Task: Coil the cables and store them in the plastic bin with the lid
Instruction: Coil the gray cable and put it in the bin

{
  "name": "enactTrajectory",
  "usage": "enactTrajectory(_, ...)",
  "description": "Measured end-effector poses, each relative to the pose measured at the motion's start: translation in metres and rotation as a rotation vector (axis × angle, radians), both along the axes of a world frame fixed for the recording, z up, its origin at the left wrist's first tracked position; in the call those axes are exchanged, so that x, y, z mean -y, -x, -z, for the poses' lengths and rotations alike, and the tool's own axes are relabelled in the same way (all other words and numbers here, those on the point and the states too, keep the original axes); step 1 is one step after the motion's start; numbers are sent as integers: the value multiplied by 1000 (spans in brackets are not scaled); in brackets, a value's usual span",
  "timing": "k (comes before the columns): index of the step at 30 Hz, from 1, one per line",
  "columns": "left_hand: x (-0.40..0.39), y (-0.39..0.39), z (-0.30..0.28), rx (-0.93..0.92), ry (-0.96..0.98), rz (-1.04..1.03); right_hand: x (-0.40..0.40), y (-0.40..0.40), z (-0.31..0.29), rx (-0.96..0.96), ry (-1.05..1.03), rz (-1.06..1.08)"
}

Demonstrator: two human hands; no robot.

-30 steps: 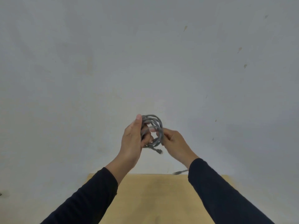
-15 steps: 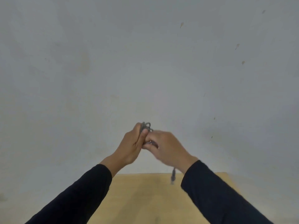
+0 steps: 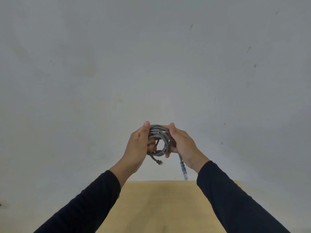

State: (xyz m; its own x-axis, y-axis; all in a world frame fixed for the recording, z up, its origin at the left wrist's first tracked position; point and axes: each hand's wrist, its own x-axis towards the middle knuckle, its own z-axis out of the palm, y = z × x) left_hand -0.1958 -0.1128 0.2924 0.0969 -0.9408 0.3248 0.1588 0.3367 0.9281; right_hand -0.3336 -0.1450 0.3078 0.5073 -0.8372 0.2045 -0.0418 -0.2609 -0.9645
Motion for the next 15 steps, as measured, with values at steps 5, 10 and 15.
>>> enactTrajectory(5,7,3,3,46,-90,-337,-6,-9,5,-220,269,88)
enactTrajectory(10,5,3,10,164,-97,-406,-7,-14,8,-337,424,196)
enactTrajectory(15,-8,1,11,456,69,-364,-6,-8,6,-382,444,167)
